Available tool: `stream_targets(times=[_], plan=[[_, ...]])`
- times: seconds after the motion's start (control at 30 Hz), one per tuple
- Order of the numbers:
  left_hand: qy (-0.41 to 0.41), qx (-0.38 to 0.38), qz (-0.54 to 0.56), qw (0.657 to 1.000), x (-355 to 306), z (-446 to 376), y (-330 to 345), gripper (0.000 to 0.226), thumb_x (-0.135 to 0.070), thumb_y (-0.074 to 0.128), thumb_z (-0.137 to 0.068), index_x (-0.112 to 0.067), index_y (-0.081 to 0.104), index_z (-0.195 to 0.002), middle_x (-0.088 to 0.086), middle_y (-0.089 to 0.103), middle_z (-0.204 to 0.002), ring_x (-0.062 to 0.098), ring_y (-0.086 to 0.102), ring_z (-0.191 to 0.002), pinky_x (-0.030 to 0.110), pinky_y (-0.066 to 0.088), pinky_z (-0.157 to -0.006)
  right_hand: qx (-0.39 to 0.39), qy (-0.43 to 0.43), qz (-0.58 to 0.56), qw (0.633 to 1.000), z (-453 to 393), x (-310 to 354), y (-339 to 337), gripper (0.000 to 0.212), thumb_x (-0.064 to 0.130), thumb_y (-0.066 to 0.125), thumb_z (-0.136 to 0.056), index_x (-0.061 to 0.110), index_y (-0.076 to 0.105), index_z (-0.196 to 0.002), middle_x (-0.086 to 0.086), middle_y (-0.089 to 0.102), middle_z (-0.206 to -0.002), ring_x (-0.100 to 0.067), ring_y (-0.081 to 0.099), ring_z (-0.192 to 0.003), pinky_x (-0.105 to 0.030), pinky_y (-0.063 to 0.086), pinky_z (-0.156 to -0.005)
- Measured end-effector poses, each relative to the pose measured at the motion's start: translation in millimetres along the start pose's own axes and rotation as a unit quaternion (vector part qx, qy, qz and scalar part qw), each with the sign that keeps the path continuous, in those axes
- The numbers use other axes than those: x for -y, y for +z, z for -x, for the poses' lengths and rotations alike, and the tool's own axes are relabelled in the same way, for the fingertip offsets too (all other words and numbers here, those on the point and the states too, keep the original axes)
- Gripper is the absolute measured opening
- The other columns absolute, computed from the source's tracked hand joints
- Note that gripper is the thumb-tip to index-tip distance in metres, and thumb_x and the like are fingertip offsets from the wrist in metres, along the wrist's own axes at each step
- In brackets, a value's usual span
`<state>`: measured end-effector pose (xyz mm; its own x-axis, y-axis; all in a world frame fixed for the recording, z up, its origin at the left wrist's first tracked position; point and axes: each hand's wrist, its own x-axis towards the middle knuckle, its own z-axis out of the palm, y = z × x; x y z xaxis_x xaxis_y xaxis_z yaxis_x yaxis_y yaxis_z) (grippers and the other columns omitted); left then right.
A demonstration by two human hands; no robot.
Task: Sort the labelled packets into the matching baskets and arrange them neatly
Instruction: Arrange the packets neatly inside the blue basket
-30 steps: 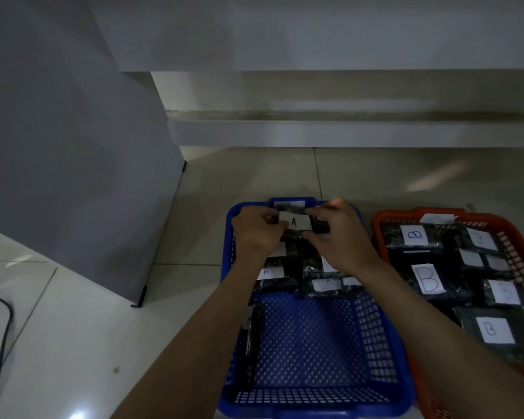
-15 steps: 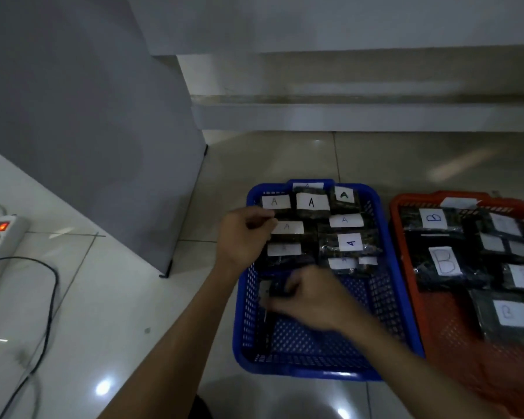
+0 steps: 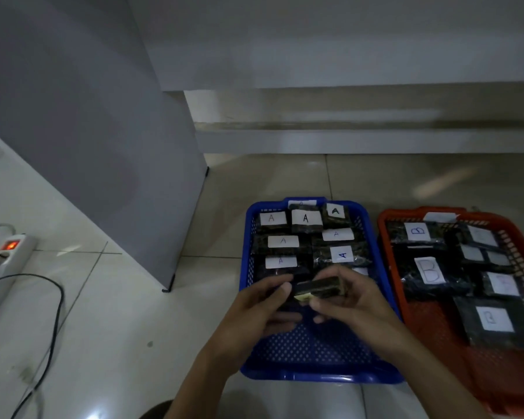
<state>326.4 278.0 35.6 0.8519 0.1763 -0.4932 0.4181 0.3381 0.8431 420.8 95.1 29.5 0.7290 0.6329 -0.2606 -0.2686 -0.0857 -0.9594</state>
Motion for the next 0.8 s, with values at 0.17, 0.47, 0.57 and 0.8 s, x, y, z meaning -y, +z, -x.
stream_targets(times=[0.17, 0.47, 0.57, 0.8], plan=[[0.191, -0.041, -0.05, 0.98, 9.0, -1.0, 6.1, 0.035, 0.005, 0.068, -0.083, -0.008, 0.066, -0.115, 0.006, 0.073, -0.112, 0.022, 0.068, -0.107, 0.035, 0.057, -0.091, -0.037, -0.043, -0.01, 0.998, 6.5, 2.0, -14.4, 0.052, -0.012, 0.079, -0.07, 0.004, 0.065, -0.117, -0.011, 0.074, -0.115, -0.028, 0.073, -0.103, -0.04, 0.062, -0.084], [0.142, -0.068, -0.023, 0.987, 4.9, -4.2, 10.8, 0.024, -0.017, 0.068, -0.085, -0.006, 0.067, -0.107, 0.015, 0.075, -0.094, 0.033, 0.072, -0.077, 0.033, 0.061, -0.072, -0.073, -0.013, -0.056, 0.996, 3.1, -2.5, -14.1, 0.037, 0.015, 0.07, -0.081, 0.007, 0.068, -0.117, -0.019, 0.075, -0.099, -0.038, 0.074, -0.082, -0.036, 0.063, -0.07], [0.083, -0.08, -0.016, 0.993, 4.1, -6.6, 13.1, 0.03, -0.03, 0.062, -0.09, -0.003, 0.071, -0.1, 0.02, 0.073, -0.083, 0.031, 0.068, -0.065, 0.031, 0.06, -0.06, -0.08, -0.01, -0.041, 0.996, -1.0, -2.8, -11.1, 0.031, 0.019, 0.071, -0.08, 0.011, 0.07, -0.11, -0.018, 0.075, -0.092, -0.036, 0.074, -0.076, -0.035, 0.063, -0.065], [0.102, -0.151, -0.068, 0.981, 17.3, -9.1, 13.7, 0.016, -0.026, 0.065, -0.091, -0.019, 0.079, -0.093, 0.002, 0.077, -0.087, 0.014, 0.07, -0.077, 0.029, 0.057, -0.074, -0.103, 0.035, -0.054, 0.993, -27.2, -0.9, -12.8, 0.016, 0.014, 0.071, -0.089, 0.004, 0.075, -0.101, -0.017, 0.075, -0.093, -0.029, 0.073, -0.081, -0.032, 0.062, -0.066]])
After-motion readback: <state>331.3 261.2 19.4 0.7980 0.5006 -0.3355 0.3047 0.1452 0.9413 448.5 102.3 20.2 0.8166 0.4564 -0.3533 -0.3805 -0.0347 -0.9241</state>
